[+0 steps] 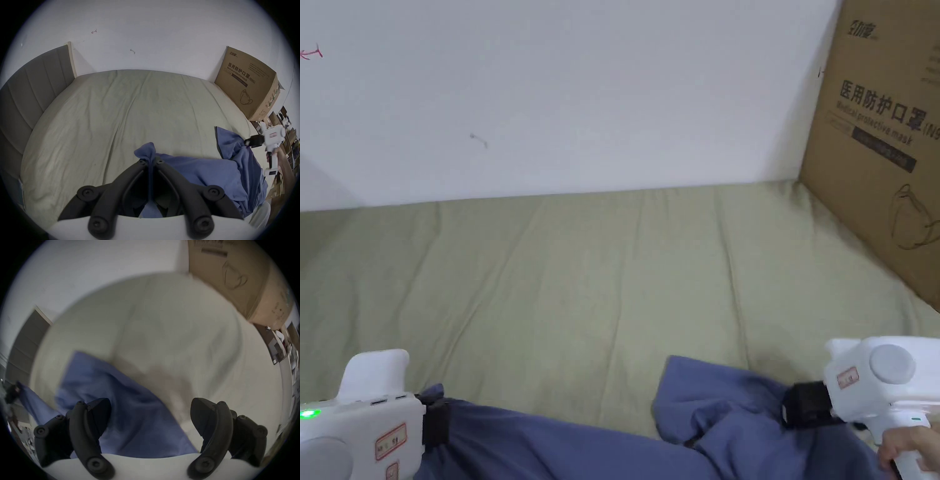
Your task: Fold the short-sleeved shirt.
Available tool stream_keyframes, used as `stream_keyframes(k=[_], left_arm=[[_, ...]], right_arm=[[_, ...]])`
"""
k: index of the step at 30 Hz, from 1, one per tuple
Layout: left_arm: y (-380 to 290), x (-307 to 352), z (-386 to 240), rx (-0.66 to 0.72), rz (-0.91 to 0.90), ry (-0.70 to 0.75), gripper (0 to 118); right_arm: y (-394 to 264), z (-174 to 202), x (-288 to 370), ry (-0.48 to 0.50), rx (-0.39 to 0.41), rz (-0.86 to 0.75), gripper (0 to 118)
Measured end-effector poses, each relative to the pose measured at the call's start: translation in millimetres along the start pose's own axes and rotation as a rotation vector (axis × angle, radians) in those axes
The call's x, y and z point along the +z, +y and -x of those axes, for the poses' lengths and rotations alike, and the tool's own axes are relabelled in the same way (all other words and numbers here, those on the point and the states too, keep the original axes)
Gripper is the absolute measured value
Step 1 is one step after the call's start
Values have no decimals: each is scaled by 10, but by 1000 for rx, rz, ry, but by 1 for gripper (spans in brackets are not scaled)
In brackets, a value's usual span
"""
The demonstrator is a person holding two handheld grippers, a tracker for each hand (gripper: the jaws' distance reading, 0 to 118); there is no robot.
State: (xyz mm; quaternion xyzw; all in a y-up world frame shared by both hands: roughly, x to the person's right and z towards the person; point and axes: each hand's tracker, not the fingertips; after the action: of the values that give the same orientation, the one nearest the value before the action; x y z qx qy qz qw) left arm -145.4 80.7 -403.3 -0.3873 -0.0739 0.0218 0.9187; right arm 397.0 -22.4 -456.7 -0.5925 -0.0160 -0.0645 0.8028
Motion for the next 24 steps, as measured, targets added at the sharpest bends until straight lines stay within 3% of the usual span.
stream_keyframes(k=[2,4,7,8,9,10,13,15,16,24], left_arm=[[-32,12,35,-9,7,-5,3],[-30,2,52,0,9,-8,3],[-38,66,82,4,4,-12,3],[-22,91,72,-1,-2,-4,3],[-15,127,81,-11,-11,-2,3],[-6,159,90,-17,-20,2,3],[58,237,124,-6,-30,5,3],[106,323,150,9,-32,-3,3],[134,360,151,1,-35,-5,3],[597,930,189,3,-138,30,3]], right_arm=[[-136,92,-24,-28,98,-140,99],[-50,169,48,-55,38,-81,91],[-3,261,148,-62,83,-52,86],[-12,297,226,-59,90,-66,75],[-10,329,268,-73,121,-99,53],[-26,338,279,-64,103,-113,2],[-65,321,250,-62,36,-112,2],[-75,214,381,8,-100,-142,2],[-77,171,468,31,-128,-155,2],[39,93,1927,96,-105,-387,2]])
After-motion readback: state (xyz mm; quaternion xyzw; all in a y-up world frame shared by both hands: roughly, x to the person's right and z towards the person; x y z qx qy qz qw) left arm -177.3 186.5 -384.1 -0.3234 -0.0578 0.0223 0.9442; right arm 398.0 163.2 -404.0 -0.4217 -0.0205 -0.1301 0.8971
